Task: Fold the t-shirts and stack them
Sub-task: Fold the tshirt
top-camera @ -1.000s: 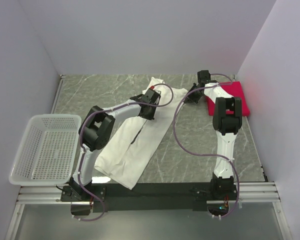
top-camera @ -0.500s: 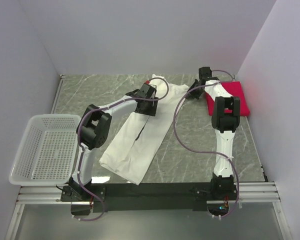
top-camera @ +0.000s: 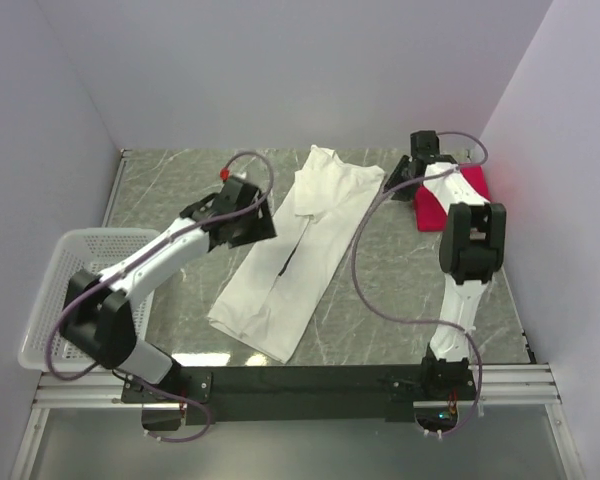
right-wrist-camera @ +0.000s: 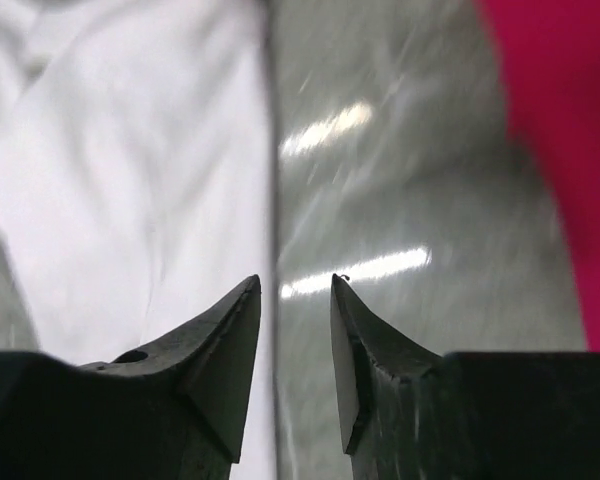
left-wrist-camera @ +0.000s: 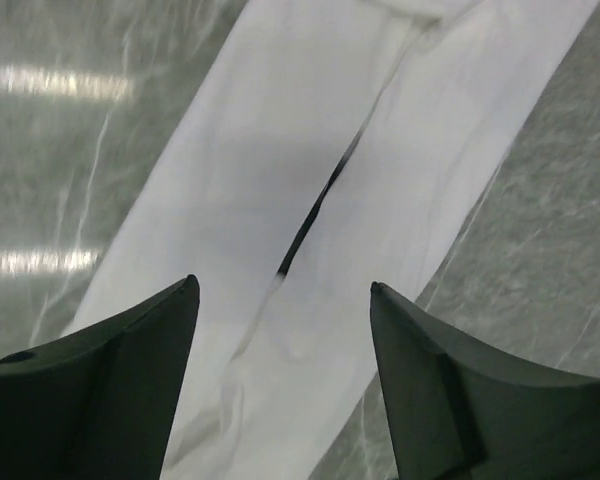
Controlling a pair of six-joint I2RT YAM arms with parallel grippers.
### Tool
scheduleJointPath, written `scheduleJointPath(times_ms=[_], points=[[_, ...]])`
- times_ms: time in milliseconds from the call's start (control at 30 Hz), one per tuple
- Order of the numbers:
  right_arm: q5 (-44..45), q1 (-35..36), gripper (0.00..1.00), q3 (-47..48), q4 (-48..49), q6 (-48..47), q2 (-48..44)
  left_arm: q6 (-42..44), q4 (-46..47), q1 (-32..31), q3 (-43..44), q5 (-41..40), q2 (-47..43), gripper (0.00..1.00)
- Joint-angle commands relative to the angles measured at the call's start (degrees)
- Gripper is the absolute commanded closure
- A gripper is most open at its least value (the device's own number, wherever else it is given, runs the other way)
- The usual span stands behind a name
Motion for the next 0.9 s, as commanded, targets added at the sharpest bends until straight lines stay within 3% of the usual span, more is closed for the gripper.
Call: scheduleJointPath(times_ms=[0, 200, 300, 433, 667, 867], points=[[0.28, 7.75, 0.59, -7.34, 4.08, -4.56, -17.72, -6.31, -4.55, -0.51, -11.3, 1.12, -5.44, 0.28], [-4.46, 28.89, 0.64, -25.36, 5.04, -10.01, -33.91, -10.18, -5.17, -0.51, -24.77, 2.87, -16.17, 0.4], [-4.47, 41.11, 0.65, -31.17, 5.14, -10.01, -36.2, -11.5, -4.73, -0.51, -28.29, 2.62, -17.93, 0.44], [-1.3, 50.2, 0.65, -35.57, 5.4, -7.74, -33.23, -12.73, -3.33, -0.51, -31.55, 3.75, -17.24, 0.5], [-2.71, 56.8, 0.63, -32.25, -0.48, -7.99, -22.25, -14.4, -2.88, -0.6, -35.6, 5.87, -13.72, 0.55], [-2.45, 57.16, 0.61, -32.33, -6.45, -8.43, -16.97, -16.6, -3.06, -0.95, -39.03, 9.82, -13.28, 0.56]])
